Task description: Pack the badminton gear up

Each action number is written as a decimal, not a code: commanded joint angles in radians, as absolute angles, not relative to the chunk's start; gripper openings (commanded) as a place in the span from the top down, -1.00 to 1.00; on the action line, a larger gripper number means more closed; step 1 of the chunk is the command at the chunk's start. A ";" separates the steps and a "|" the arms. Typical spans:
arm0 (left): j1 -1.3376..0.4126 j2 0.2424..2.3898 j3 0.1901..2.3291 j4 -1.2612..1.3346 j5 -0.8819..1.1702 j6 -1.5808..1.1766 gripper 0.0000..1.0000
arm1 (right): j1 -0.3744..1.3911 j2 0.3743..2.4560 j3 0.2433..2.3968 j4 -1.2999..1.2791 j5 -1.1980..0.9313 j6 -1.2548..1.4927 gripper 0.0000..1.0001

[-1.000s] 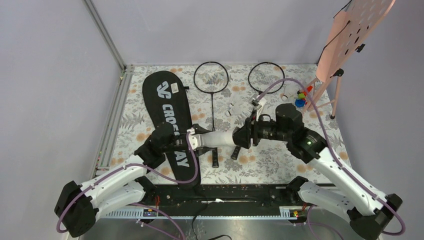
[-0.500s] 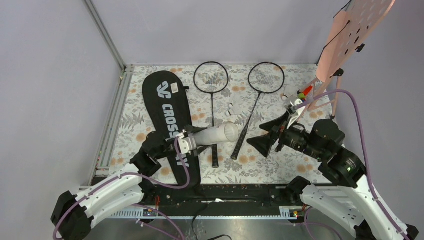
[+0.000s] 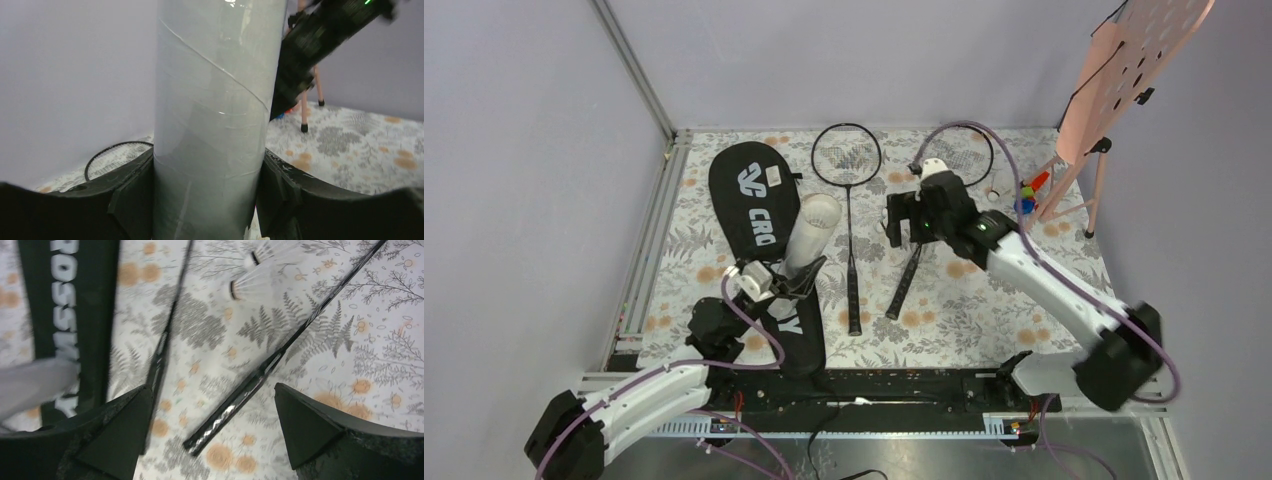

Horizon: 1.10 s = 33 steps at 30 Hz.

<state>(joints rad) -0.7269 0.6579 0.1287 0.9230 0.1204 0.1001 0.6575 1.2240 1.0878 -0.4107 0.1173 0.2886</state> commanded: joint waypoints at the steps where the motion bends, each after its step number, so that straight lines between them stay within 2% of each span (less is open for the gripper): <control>1: -0.727 0.607 0.136 1.103 0.032 0.042 -0.21 | 0.522 1.437 1.215 -0.318 0.028 0.240 -0.99; 6: -0.729 0.581 0.126 1.068 0.053 0.041 -0.21 | 0.400 1.666 1.345 -0.276 -0.192 0.223 -0.95; 12: -0.728 0.577 0.123 1.042 0.066 0.043 -0.21 | 0.331 1.881 1.486 -0.287 -0.309 0.203 -0.85; 20: -0.729 0.605 0.133 1.048 0.076 0.052 -0.22 | 0.321 2.005 1.518 -0.298 -0.373 0.217 -0.65; 28: -0.729 0.646 0.156 1.029 0.080 0.051 -0.22 | 0.321 2.099 1.562 -0.267 -0.420 0.213 -0.53; 30: -0.728 0.648 0.159 1.028 0.076 0.052 -0.22 | 0.321 2.098 1.561 -0.261 -0.439 0.217 -0.34; 32: -0.729 0.646 0.159 1.026 0.074 0.054 -0.22 | 0.321 2.075 1.535 -0.236 -0.458 0.225 0.23; 33: -0.729 0.644 0.160 1.023 0.074 0.055 -0.22 | 0.322 2.053 1.511 -0.221 -0.460 0.231 0.45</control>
